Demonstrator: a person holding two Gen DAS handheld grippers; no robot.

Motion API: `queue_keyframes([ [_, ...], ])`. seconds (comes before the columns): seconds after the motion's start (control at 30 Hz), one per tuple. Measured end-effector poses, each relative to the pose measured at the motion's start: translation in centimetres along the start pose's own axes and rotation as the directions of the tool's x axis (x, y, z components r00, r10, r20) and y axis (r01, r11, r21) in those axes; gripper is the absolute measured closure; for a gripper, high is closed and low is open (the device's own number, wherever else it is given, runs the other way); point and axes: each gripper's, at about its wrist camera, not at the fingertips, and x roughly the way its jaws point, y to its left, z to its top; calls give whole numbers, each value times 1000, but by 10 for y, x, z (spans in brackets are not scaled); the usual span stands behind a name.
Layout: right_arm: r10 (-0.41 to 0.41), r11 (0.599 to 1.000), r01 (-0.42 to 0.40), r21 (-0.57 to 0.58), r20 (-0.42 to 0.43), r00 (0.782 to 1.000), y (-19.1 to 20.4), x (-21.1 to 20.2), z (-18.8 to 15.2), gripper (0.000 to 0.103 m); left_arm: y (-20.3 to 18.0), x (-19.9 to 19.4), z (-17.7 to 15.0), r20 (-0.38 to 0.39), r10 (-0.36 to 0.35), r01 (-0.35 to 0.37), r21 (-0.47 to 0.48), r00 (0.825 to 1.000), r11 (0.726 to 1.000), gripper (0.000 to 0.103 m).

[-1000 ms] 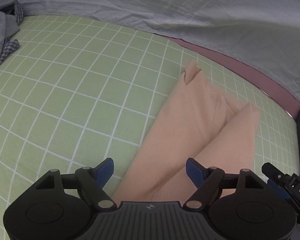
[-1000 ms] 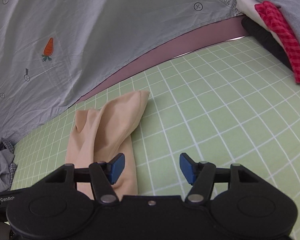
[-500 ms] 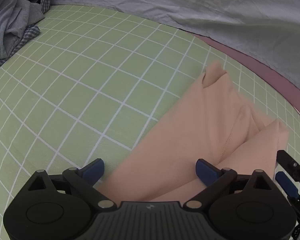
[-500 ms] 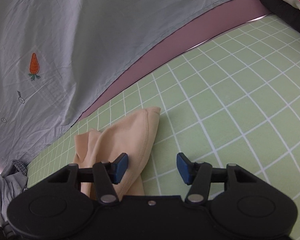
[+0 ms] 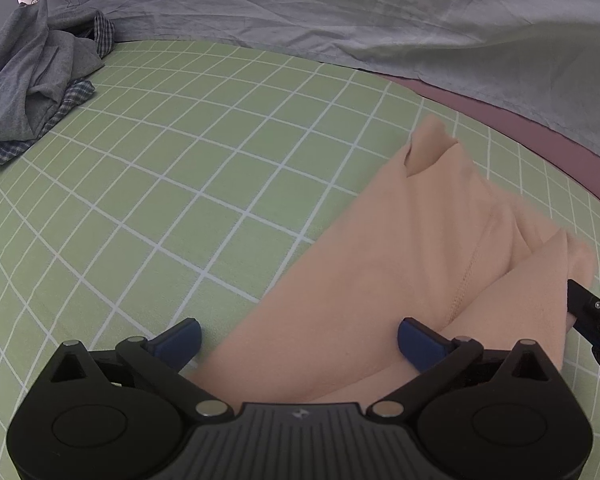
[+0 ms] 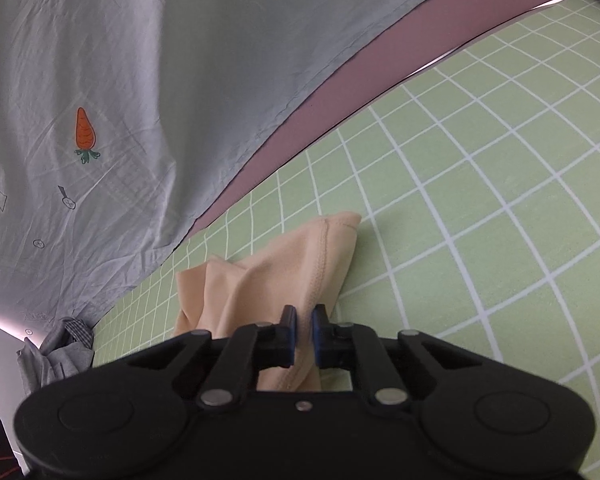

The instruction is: Fold clothes

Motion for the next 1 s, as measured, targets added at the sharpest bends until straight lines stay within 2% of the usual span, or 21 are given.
queue_keyframes([
  [0.3, 9, 1000, -9, 9, 17, 1000, -7, 17, 11, 99, 0, 0, -2, 25, -13, 12, 39, 1000, 999, 0],
  [0.47, -6, 1000, 6, 4, 27, 1000, -7, 24, 17, 99, 0, 0, -3, 30, -17, 16, 47, 999, 999, 0],
  [0.57, -42, 999, 43, -11, 30, 999, -4, 20, 18, 97, 1, 1, -1, 18, -20, 19, 47, 1000, 999, 0],
  [0.67, -89, 996, 90, -14, 52, 995, 0, 10, 18, 82, 3, 2, 2, -2, -27, 27, 50, 1000, 998, 0],
  [0.73, -122, 992, 123, -10, 88, 989, 2, -4, 14, 79, 6, 3, 5, -21, -42, 43, 52, 999, 998, 0],
  [0.8, -150, 988, 152, -11, 110, 983, 6, -20, 6, 68, 14, 1, 10, -43, -91, 92, 42, 995, 995, 0],
  [0.83, -162, 986, 166, -22, 116, 980, 9, -28, 1, 66, 18, 0, 12, -53, -115, 117, 36, 992, 992, 0],
  [0.97, -208, 977, 211, -21, 103, 973, 17, -62, -34, 59, 47, -22, 19, -17, -199, 199, 18, 980, 980, 0],
  [1.0, -219, 975, 222, -19, 98, 971, 19, -70, -43, 52, 58, -29, 17, 3, -203, 203, 26, 979, 979, 0],
])
